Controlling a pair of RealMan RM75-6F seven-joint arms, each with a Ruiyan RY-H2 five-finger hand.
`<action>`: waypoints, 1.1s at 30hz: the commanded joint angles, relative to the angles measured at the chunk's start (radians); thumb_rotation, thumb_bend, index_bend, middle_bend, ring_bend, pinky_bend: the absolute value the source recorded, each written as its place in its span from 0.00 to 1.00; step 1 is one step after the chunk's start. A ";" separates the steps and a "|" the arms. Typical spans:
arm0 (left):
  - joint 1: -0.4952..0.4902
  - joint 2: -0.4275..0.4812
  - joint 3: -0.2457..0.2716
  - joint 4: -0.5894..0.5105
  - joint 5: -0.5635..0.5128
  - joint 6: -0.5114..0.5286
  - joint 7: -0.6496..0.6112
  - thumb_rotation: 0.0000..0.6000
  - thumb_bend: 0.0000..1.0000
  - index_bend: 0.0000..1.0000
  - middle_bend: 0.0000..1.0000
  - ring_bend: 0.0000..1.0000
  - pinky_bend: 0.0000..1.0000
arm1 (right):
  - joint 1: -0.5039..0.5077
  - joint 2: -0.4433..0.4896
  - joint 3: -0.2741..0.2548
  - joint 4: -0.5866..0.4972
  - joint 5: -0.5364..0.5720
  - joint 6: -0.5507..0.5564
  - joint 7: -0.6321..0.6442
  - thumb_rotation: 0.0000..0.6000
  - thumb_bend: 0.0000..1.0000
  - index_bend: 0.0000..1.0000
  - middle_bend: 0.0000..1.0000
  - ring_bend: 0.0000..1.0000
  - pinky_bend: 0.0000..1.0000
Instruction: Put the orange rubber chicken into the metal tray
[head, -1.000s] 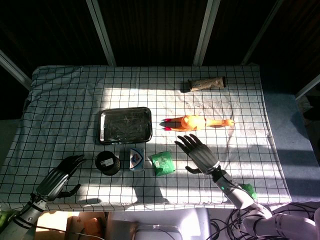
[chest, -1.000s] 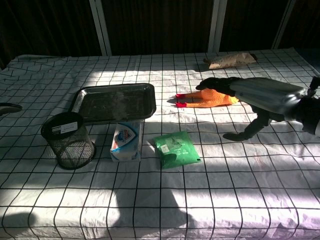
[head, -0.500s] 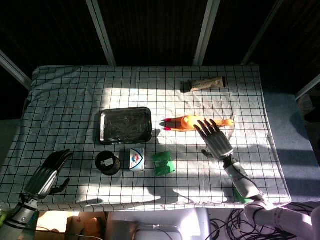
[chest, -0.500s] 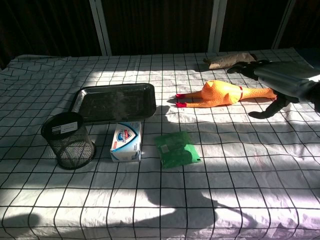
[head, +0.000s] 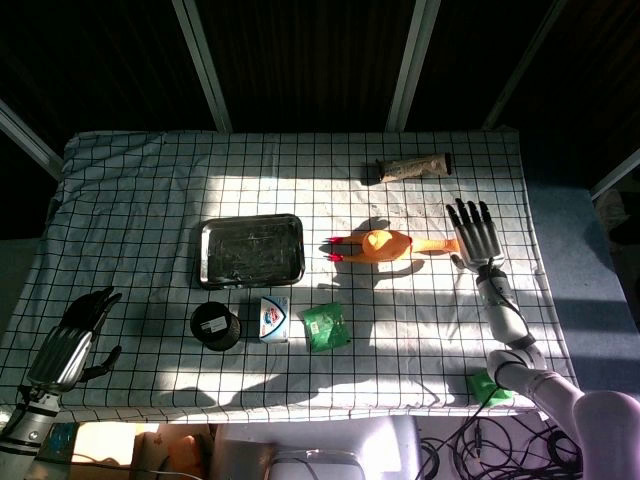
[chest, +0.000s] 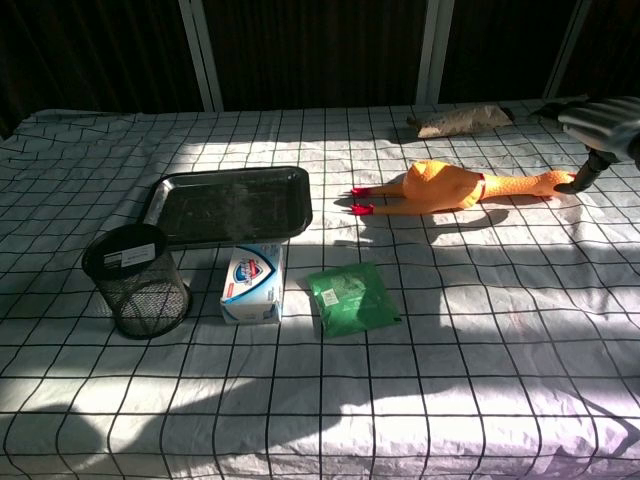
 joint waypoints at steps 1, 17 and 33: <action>-0.001 0.000 0.000 -0.001 -0.004 -0.009 0.004 1.00 0.39 0.00 0.00 0.00 0.08 | 0.052 -0.079 0.001 0.113 0.011 -0.059 0.002 1.00 0.26 0.12 0.00 0.00 0.00; 0.002 0.010 -0.001 -0.002 0.001 -0.007 -0.013 1.00 0.39 0.00 0.00 0.00 0.08 | 0.100 -0.194 0.000 0.226 -0.030 -0.074 0.134 1.00 0.28 0.25 0.08 0.00 0.00; 0.003 0.018 0.001 -0.011 0.004 -0.017 -0.013 1.00 0.39 0.00 0.00 0.00 0.08 | 0.090 -0.241 -0.004 0.270 -0.069 -0.007 0.219 1.00 0.32 0.70 0.41 0.40 0.50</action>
